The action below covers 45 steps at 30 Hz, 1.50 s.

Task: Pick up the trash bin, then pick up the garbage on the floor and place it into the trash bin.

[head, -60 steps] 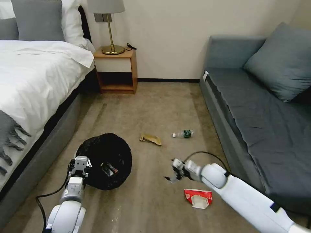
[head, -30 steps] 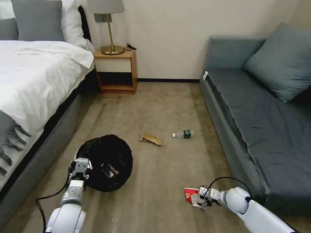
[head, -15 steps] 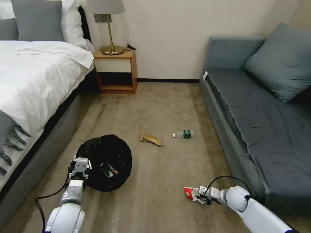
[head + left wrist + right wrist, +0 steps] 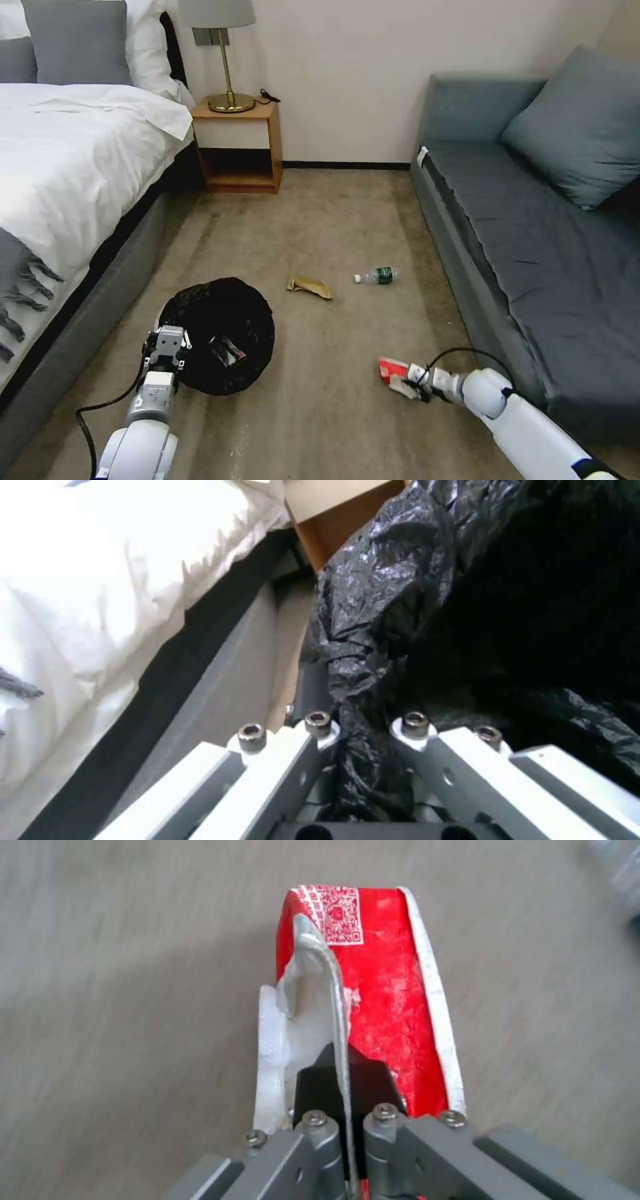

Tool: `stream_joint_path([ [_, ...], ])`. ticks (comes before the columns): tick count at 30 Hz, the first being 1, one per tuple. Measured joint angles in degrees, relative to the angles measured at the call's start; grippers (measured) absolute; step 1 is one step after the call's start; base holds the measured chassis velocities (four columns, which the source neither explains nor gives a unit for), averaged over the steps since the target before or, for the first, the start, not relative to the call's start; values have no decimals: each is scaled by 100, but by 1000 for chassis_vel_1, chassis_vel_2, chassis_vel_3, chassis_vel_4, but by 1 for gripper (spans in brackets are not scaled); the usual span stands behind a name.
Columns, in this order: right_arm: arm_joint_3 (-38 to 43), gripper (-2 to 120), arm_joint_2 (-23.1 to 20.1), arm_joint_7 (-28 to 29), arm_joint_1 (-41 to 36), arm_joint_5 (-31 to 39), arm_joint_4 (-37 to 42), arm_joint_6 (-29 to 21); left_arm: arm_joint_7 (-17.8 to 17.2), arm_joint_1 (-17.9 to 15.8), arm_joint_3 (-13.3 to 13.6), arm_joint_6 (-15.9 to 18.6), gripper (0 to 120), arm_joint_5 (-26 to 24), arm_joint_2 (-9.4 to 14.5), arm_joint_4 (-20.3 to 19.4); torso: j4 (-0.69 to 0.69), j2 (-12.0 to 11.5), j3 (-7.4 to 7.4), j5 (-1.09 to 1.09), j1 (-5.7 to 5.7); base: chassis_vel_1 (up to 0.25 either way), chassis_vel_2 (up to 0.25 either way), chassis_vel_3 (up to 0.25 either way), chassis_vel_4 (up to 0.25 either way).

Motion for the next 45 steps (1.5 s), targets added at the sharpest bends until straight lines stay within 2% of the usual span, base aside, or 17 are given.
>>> stream_joint_path([
  [1, 41, 0, 127, 9, 178, 83, -2, 269, 0, 2, -5, -13, 2, -5, -9, 3, 0, 0, 0, -1, 0, 0, 0, 0, 0],
  [4, 28, 0, 282, 169, 314, 280, -6, 378, -1, -2, -3, -25, 2, -9, -38, 23, 0, 0, 0, -2, 0, 0, 0, 0, 0],
  [7, -143, 0, 647, 828, 504, 784, -12, 575, -12, -22, 38, -29, 2, 6, -91, 65, 0, 0, 0, -4, 0, 0, 0, 0, 0],
  [8, -143, 0, 647, 828, 504, 784, -12, 575, -12, -22, 38, -29, 2, 6, -91, 65, 0, 0, 0, -4, 0, 0, 0, 0, 0],
  [10, -335, 0, 874, 1323, 555, 1266, 43, 644, -16, -73, 73, -13, 2, 36, -122, 94, 1, 0, 0, -1, 0, 0, 0, 0, 0],
  [13, -467, 0, 1062, 1553, 563, 1686, 246, 640, -21, -151, 116, 31, 2, 64, -145, 110, 1, 0, 0, -2, 0, 0, 0, 0, 0],
  [17, -878, 0, 1195, 1822, 502, 2786, 1046, 272, -38, -286, 248, 129, 2, 107, -182, 117, -1, 0, -1, -2, 0, 0, 0, 0, 0],
  [18, -878, 0, 1195, 1822, 502, 2786, 1046, 272, -38, -286, 248, 129, 2, 107, -182, 117, -1, 0, -1, -2, 0, 0, 0, 0, 0],
  [22, -1370, 0, 1198, 1919, 480, 3957, 2026, -275, -45, -352, 378, 170, 2, 167, -220, 150, -1, 1, -1, -4, 0, 0, 0, 0, 0],
  [27, -1788, 0, 1220, 1915, 566, 4214, 2500, -515, -47, -365, 468, 191, 2, 204, -225, 154, -1, 1, -1, -4, 0, 0, 0, 0, 0],
  [33, -2137, 0, 1351, 1902, 724, 4275, 2566, -587, -49, -388, 477, 222, 2, 168, -226, 149, -1, 1, -1, -3, 0, 0, 0, 0, 0],
  [40, -2404, 0, 1692, 1938, 970, 3891, 1763, -408, -51, -369, 468, 254, 2, 81, -220, 91, 0, 1, -1, -3, 0, 0, 0, 0, 0],
  [45, -2409, 0, 1785, 2018, 970, 3608, 1305, -275, -48, -345, 469, 252, 2, 64, -226, 73, -1, 2, -1, -2, 0, 0, 0, 0, 0],
])
